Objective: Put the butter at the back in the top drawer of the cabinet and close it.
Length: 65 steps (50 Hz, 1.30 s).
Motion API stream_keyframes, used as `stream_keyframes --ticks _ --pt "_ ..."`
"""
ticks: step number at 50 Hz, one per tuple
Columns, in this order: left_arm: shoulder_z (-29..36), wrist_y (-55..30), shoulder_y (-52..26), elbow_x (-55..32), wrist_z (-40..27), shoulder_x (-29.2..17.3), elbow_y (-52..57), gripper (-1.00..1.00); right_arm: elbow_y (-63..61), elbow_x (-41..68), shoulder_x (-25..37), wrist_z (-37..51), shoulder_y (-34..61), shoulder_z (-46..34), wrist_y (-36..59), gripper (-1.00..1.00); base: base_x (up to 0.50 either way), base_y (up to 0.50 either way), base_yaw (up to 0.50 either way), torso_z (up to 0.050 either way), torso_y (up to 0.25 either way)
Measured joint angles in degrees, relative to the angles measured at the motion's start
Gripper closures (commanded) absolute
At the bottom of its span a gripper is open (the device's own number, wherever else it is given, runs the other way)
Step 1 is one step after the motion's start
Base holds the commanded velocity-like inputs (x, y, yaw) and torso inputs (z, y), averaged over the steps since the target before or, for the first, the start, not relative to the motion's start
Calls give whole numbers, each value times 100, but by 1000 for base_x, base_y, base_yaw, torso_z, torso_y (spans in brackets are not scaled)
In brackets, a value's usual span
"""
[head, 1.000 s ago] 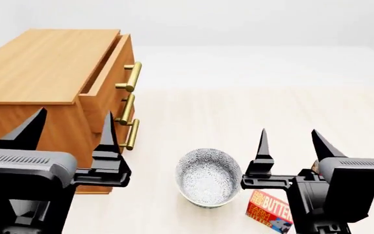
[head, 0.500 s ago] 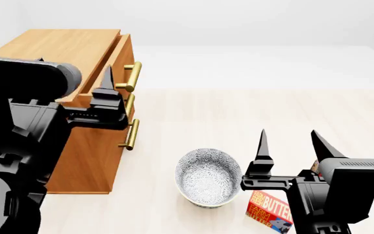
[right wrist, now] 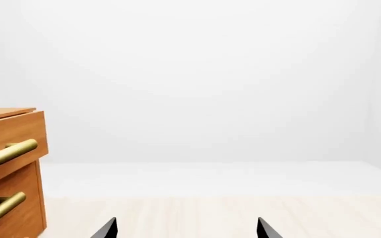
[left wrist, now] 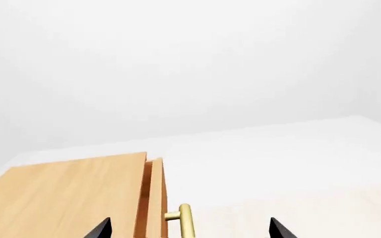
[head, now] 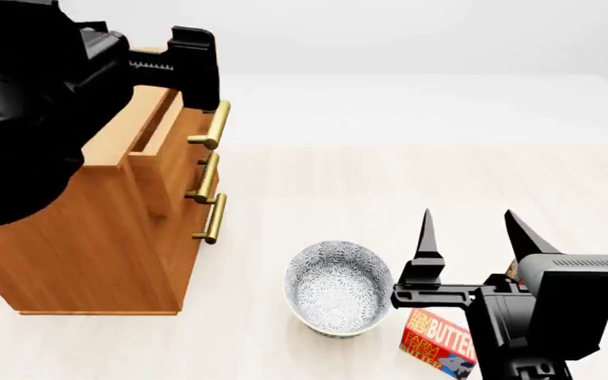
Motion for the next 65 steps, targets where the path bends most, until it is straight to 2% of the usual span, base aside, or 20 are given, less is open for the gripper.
stream_keyframes --ticks 24,65 --pt "695 -1022 -1372 -275 729 907 -2603 -100 20 230 168 205 5 -49 -65 -100 0 0 0 0 0" --pt "1445 -2434 -2399 -1377 403 1803 -5616 -100 35 596 470 561 22 -162 -246 -100 0 0 0 0 0"
